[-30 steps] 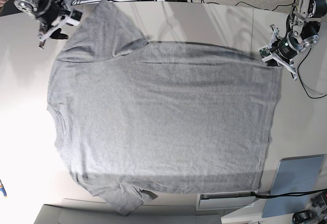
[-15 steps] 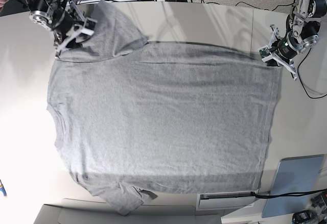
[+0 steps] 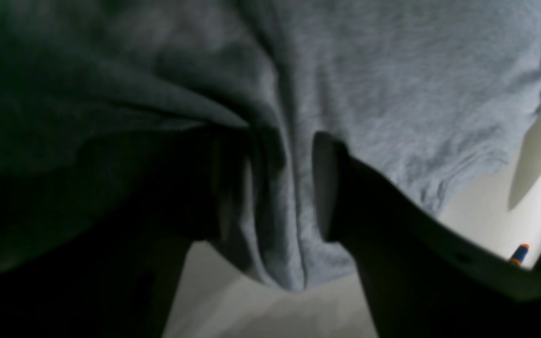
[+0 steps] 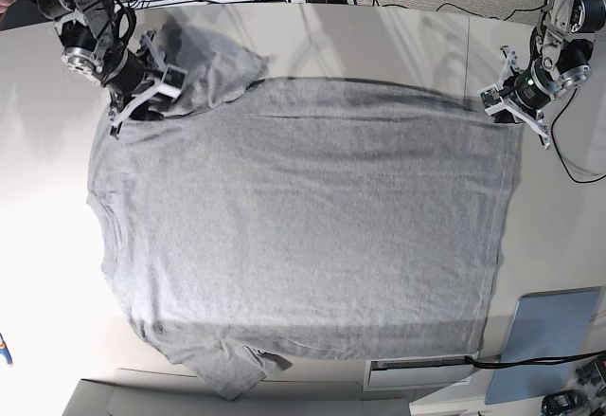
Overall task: Fold the T-shirt properly
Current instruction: 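Move both grippers to the shirt's shoulder corners and grasp them, then lift the shoulder edge and fold it over toward the hem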
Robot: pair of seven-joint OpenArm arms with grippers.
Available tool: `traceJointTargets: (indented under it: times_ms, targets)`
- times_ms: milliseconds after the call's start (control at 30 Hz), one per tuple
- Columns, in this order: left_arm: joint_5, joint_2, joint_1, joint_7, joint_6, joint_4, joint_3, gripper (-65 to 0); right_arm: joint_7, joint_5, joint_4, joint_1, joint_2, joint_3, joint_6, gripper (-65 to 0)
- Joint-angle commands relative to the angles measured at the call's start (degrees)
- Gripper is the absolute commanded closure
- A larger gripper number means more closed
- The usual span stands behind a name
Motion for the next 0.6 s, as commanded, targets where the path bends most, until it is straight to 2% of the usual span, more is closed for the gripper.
traceJointTargets:
  times_ms: [0,133,200,333,467,567]
  targets:
    - [2.14,-0.15,1.33,3.72,-4.61,-1.14,0.94,0.0,-4.44,-1.68,-1.92,-1.27,0.22,-0.74,3.95,-22.0]
    - [1.57,-0.17,1.38,3.69,-4.63,-1.16,0.94,0.0,-5.66,-1.38,-1.75,-1.27,0.22,-0.74,3.95,-0.7]
    - [-0.59,-0.24,1.36,3.72,-4.61,-1.16,0.92,0.0,-9.49,1.36,-0.55,-1.31,0.22,-0.74,3.95,0.0]
    - [-8.92,-1.75,1.38,4.31,-4.63,-1.05,0.9,0.0,-20.61,11.19,6.01,-2.23,1.38,-0.72,3.28,0.0]
    - [-16.94,-4.5,2.97,11.26,-4.57,2.05,0.87,0.0,-25.42,12.0,13.07,-5.16,4.74,0.42,1.66,0.0]
    - [-19.45,-6.6,6.73,13.9,-3.74,6.43,0.87,0.0,-26.53,11.93,15.37,-8.98,6.67,1.95,1.6,0.0]
